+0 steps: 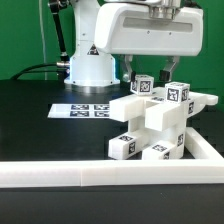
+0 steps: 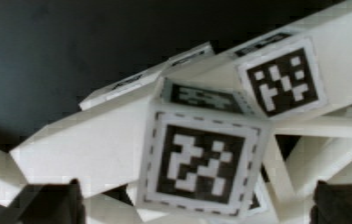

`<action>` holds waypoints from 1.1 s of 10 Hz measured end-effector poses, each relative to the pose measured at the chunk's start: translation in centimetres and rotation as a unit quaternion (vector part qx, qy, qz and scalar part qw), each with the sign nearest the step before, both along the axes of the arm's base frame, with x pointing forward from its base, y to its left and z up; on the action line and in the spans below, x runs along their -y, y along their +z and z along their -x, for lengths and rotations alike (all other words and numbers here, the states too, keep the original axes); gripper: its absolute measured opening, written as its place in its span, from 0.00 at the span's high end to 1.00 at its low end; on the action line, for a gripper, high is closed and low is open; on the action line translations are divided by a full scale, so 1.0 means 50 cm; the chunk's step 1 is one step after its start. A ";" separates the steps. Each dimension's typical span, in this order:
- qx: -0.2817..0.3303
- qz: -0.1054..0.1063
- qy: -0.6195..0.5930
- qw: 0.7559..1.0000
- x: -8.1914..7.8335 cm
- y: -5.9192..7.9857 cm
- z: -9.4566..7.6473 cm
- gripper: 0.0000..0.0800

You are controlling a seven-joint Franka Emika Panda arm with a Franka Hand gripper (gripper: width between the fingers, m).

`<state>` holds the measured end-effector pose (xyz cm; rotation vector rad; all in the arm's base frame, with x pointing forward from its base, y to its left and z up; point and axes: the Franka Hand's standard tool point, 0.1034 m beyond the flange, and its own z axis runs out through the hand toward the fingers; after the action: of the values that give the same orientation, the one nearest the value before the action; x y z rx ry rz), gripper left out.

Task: Assemble chair

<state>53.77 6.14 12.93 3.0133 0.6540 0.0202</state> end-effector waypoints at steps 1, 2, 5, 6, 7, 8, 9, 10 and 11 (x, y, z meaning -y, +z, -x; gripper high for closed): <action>-0.004 -0.004 -0.011 1.000 0.006 -0.001 0.003 0.19; -0.011 -0.011 -0.028 0.999 0.014 -0.005 0.006 0.19; -0.012 -0.008 -0.049 0.999 0.003 -0.008 0.008 0.19; -0.012 -0.008 -0.050 0.999 0.004 -0.008 0.008 0.19; -0.012 -0.008 -0.051 0.999 0.005 -0.008 0.008 0.19; -0.017 -0.022 -0.072 0.997 0.009 -0.009 0.011 0.19; -0.019 -0.029 -0.082 0.996 0.016 -0.010 0.011 0.19; -0.022 -0.033 -0.092 0.995 0.022 -0.011 0.013 0.19; -0.030 -0.037 -0.101 0.994 0.028 -0.012 0.018 0.19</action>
Offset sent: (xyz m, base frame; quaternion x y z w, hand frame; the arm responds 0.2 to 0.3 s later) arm 0.0053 0.0122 0.0008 -0.0366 -0.0084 0.0551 0.9978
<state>52.90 4.74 12.33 3.1470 0.3559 -0.0579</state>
